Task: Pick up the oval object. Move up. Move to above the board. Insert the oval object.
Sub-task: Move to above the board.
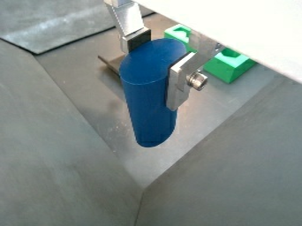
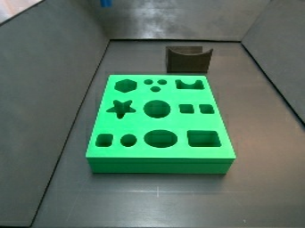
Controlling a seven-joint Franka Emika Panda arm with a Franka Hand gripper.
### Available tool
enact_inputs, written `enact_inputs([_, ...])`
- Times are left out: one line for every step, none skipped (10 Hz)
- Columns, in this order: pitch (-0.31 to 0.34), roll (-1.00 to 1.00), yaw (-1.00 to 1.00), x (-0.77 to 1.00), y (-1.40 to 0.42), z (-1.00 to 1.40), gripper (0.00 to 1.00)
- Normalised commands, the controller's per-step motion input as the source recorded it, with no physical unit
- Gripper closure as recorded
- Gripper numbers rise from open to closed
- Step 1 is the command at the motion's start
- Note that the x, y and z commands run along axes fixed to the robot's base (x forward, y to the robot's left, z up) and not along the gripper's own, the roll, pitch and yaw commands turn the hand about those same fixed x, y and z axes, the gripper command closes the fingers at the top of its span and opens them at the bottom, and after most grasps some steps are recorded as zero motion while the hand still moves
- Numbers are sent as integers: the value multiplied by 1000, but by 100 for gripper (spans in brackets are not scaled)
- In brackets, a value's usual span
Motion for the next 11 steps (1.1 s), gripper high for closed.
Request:
enact_inputs([74, 27, 8, -38, 10, 426, 100])
enact_inputs([87, 32, 19, -25, 6, 236, 100])
enact_inputs([542, 226, -494, 340, -1000, 204, 100])
enact_inputs([514, 247, -458, 344, -1000, 188, 100])
enact_inputs([427, 235, -286, 344, -1000, 194, 100])
enact_inputs([252, 79, -136, 343, -1000, 197, 100])
enact_inputs([187, 39, -90, 345, -1000, 196, 100])
enact_inputs([104, -6, -18, 348, -1000, 200, 100])
enact_inputs([84, -17, 8, 349, -1000, 201, 100])
enact_inputs([67, -19, 9, 354, -1000, 202, 100])
enact_inputs([73, -16, 9, 357, -1000, 202, 100])
